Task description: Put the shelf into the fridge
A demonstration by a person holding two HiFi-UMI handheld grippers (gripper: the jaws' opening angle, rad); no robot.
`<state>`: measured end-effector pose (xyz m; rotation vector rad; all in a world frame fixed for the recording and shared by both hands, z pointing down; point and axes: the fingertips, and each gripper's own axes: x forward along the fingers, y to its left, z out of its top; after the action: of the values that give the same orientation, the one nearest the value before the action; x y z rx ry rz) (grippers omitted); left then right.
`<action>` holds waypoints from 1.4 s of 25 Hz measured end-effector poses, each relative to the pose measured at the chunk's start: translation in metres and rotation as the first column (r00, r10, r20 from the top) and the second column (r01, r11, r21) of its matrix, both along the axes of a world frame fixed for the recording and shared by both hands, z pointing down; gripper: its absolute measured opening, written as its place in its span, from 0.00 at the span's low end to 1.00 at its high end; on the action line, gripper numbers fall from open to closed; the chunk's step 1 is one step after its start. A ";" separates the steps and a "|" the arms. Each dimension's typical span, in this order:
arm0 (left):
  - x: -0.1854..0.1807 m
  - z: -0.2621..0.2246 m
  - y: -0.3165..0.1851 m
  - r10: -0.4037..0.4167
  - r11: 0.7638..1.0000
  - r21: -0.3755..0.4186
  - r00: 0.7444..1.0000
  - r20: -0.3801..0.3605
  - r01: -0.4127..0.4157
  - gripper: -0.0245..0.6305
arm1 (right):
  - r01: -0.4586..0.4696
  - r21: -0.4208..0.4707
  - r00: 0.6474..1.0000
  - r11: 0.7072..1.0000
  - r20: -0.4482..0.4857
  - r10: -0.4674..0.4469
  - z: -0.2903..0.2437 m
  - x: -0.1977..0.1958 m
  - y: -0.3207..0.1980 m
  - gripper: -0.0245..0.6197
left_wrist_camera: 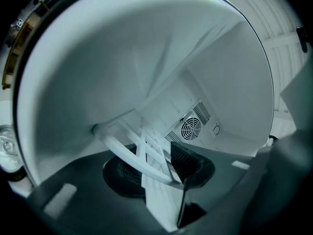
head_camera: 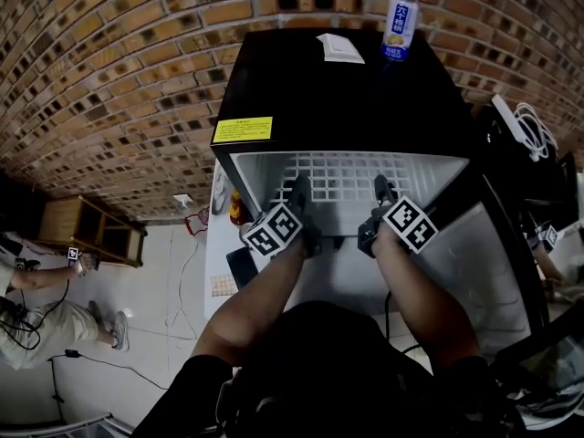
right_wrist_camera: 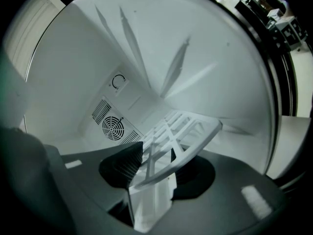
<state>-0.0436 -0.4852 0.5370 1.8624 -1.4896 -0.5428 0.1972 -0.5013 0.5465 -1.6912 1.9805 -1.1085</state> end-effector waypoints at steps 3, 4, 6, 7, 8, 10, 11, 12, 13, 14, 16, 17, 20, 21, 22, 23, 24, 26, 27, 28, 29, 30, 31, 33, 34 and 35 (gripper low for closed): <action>0.006 0.003 0.011 0.041 0.999 -0.011 0.999 -0.027 -0.041 0.27 | 0.001 0.008 1.000 1.000 0.009 -0.001 -0.002 -0.002 0.009 0.33; 0.007 0.003 0.018 0.050 0.999 -0.015 0.998 -0.030 -0.051 0.27 | 0.004 0.012 1.000 1.000 0.016 -0.004 -0.002 -0.004 0.015 0.32; 0.003 0.002 0.033 0.061 0.998 -0.017 0.998 -0.018 -0.061 0.27 | 0.015 0.019 0.999 1.000 0.035 -0.016 -0.001 -0.009 0.028 0.32; 0.000 0.002 0.040 0.070 0.997 -0.014 0.997 -0.025 -0.071 0.27 | 0.024 0.020 0.999 1.000 0.044 -0.025 -0.001 -0.012 0.033 0.31; -0.002 0.002 0.046 0.081 0.997 -0.010 0.996 -0.045 -0.082 0.27 | 0.034 0.021 0.998 0.999 0.049 -0.035 -0.002 -0.015 0.038 0.31; -0.005 0.000 0.056 0.092 0.996 0.007 0.993 -0.073 -0.092 0.27 | 0.051 0.024 0.997 0.998 0.048 -0.052 -0.005 -0.017 0.045 0.28; -0.005 -0.002 0.061 0.094 0.996 0.016 0.993 -0.072 -0.093 0.27 | 0.057 0.026 0.997 0.998 0.045 -0.059 -0.007 -0.016 0.049 0.27; -0.006 -0.005 0.066 0.094 0.995 0.023 0.994 -0.057 -0.093 0.27 | 0.064 0.027 0.997 0.998 0.040 -0.065 -0.007 -0.014 0.054 0.27; -0.007 -0.007 0.072 0.092 0.995 0.028 0.995 -0.032 -0.091 0.26 | 0.072 0.027 0.997 0.997 0.032 -0.073 -0.007 -0.013 0.060 0.27; -0.008 -0.008 0.078 0.090 0.996 0.029 0.996 -0.011 -0.089 0.26 | 0.082 0.030 0.996 0.996 0.023 -0.083 -0.006 -0.012 0.066 0.26; -0.007 -0.010 0.091 0.097 0.995 0.028 0.995 -0.004 -0.097 0.26 | 0.111 0.047 0.994 0.993 -0.001 -0.111 -0.009 -0.014 0.077 0.25; -0.005 -0.012 0.098 0.107 0.994 0.030 0.994 -0.010 -0.106 0.26 | 0.126 0.058 0.992 0.990 -0.012 -0.126 -0.012 -0.014 0.082 0.25; 0.000 -0.023 0.117 0.135 0.989 0.059 0.990 0.034 -0.136 0.25 | 0.161 0.094 0.987 0.983 -0.036 -0.158 -0.024 -0.014 0.099 0.25; 0.001 -0.026 0.122 0.141 0.987 0.065 0.989 0.048 -0.144 0.24 | 0.172 0.105 0.985 0.979 -0.048 -0.168 -0.029 -0.014 0.103 0.25; 0.002 -0.027 0.126 0.144 0.987 0.069 0.988 0.051 -0.148 0.23 | 0.186 0.112 0.982 0.976 -0.062 -0.180 -0.032 -0.016 0.108 0.24; 0.002 -0.028 0.131 0.145 0.986 0.071 0.988 0.047 -0.148 0.21 | 0.200 0.114 0.978 0.973 -0.077 -0.193 -0.035 -0.017 0.113 0.22; 0.003 -0.029 0.137 0.146 0.986 0.072 0.988 0.041 -0.149 0.18 | 0.214 0.115 0.975 0.970 -0.090 -0.204 -0.036 -0.019 0.119 0.22; 0.006 -0.028 0.150 0.154 0.985 0.072 0.987 0.039 -0.157 0.15 | 0.237 0.132 0.969 0.963 -0.106 -0.224 -0.040 -0.020 0.133 0.18; 0.007 -0.029 0.156 0.156 0.985 0.073 0.987 0.047 -0.159 0.12 | 0.246 0.145 0.966 0.958 -0.115 -0.230 -0.044 -0.020 0.139 0.16; 0.008 -0.032 0.161 0.151 0.985 0.078 0.987 0.059 -0.155 0.06 | 0.255 0.154 0.962 0.955 -0.138 -0.235 -0.048 -0.019 0.143 0.15; 0.009 -0.037 0.167 0.141 0.985 0.088 0.987 0.072 -0.147 0.04 | 0.265 0.158 0.955 0.951 -0.178 -0.237 -0.050 -0.017 0.146 0.11; 0.009 -0.044 0.172 0.133 0.985 0.102 0.987 0.086 -0.142 0.04 | 0.279 0.158 0.944 0.947 -0.227 -0.240 -0.052 -0.015 0.149 0.06; 0.010 -0.050 0.179 0.133 0.983 0.115 0.986 0.099 -0.144 0.04 | 0.294 0.158 0.931 0.943 -0.269 -0.245 -0.053 -0.014 0.152 0.05; 0.011 -0.060 0.192 0.151 0.977 0.132 0.980 0.132 -0.169 0.04 | 0.316 0.166 0.919 0.934 -0.298 -0.258 -0.055 -0.012 0.161 0.05; 0.011 -0.063 0.197 0.160 0.975 0.133 0.975 0.151 -0.180 0.04 | 0.321 0.173 0.918 0.931 -0.299 -0.261 -0.057 -0.011 0.164 0.05; 0.010 -0.066 0.200 0.163 0.974 0.130 0.972 0.170 -0.186 0.04 | 0.325 0.182 0.916 0.928 -0.303 -0.262 -0.060 -0.010 0.166 0.05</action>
<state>-0.0339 -0.2848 0.4712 2.1702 -1.3980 -0.4371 0.1872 -0.3352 0.4864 -1.5241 2.4962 -0.7200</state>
